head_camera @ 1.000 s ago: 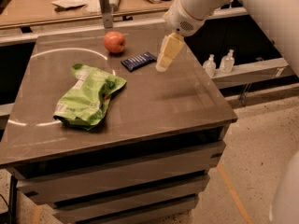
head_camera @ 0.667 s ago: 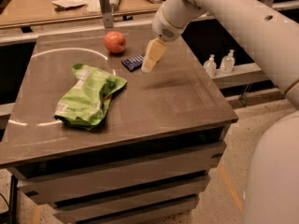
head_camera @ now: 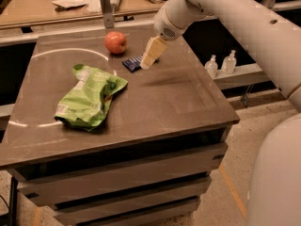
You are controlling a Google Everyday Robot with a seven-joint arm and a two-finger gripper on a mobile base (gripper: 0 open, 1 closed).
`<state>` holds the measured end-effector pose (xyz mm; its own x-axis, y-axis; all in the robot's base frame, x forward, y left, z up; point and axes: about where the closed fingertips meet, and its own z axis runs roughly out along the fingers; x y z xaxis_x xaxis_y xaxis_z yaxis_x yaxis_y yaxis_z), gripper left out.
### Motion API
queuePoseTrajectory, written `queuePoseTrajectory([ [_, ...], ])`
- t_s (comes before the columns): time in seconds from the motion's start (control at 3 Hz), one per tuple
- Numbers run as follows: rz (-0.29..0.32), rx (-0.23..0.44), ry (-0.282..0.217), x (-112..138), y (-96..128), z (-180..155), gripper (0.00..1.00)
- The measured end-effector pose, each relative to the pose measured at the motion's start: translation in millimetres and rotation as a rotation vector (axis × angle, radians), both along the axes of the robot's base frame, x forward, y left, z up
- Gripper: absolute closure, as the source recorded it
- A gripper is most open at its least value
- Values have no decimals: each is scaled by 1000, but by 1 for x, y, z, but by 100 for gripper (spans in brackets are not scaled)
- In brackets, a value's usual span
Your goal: Pick apple
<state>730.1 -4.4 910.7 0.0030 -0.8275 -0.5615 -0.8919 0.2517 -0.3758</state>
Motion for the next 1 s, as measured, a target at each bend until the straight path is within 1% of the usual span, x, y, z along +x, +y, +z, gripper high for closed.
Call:
queuePoseTrajectory([
  [0.33, -39, 112, -59, 27, 5, 7, 0],
  [0.67, -101, 247, -90, 55, 9, 10, 0],
  [1.0, -127, 366, -56, 74, 28, 5, 0],
])
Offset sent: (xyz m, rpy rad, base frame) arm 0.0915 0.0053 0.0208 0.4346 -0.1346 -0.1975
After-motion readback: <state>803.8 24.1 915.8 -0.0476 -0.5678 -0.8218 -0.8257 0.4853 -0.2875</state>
